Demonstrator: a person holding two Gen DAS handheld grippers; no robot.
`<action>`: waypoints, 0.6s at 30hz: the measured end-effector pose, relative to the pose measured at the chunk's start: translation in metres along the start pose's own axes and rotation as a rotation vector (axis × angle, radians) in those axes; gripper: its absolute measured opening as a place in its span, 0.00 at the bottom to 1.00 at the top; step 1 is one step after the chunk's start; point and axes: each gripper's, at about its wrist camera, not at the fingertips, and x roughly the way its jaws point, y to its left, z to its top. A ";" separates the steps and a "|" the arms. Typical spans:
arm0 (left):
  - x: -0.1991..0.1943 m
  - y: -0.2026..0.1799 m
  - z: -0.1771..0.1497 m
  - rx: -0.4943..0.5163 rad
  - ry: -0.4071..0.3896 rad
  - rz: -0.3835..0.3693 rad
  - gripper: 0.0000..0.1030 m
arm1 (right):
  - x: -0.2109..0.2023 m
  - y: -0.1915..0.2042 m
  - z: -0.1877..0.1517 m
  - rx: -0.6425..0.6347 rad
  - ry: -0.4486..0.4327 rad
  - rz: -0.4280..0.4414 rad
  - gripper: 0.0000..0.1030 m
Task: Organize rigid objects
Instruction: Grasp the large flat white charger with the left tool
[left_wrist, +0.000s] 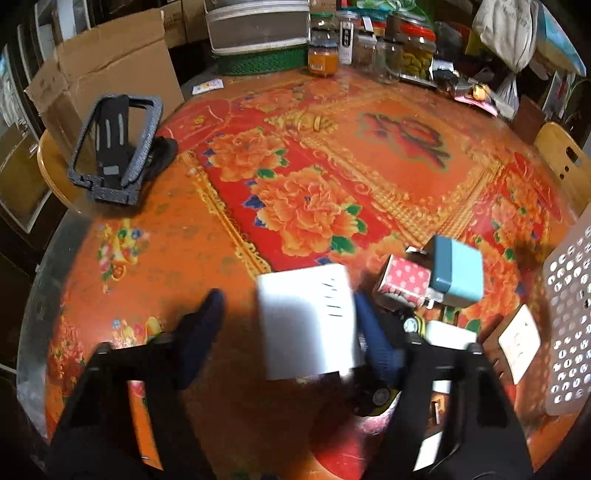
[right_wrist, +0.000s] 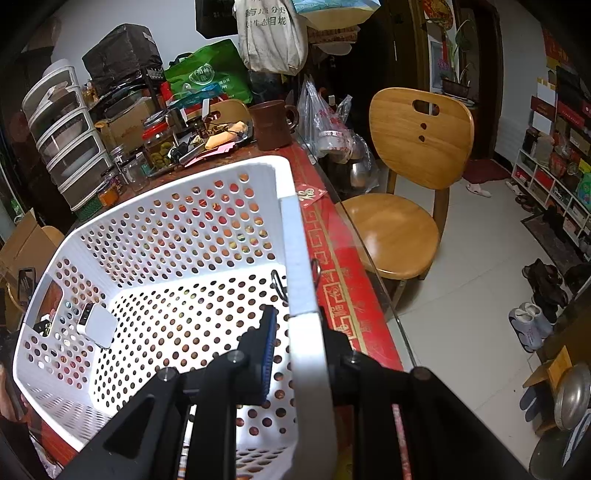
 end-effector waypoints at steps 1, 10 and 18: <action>0.005 -0.001 -0.001 0.007 0.016 0.006 0.60 | 0.000 0.000 0.000 0.000 0.001 0.001 0.17; 0.003 -0.003 -0.007 0.002 -0.010 0.007 0.47 | 0.000 0.000 0.001 -0.001 0.001 0.006 0.17; -0.033 -0.005 -0.007 0.025 -0.135 0.101 0.47 | 0.000 -0.001 0.001 0.001 0.002 0.009 0.17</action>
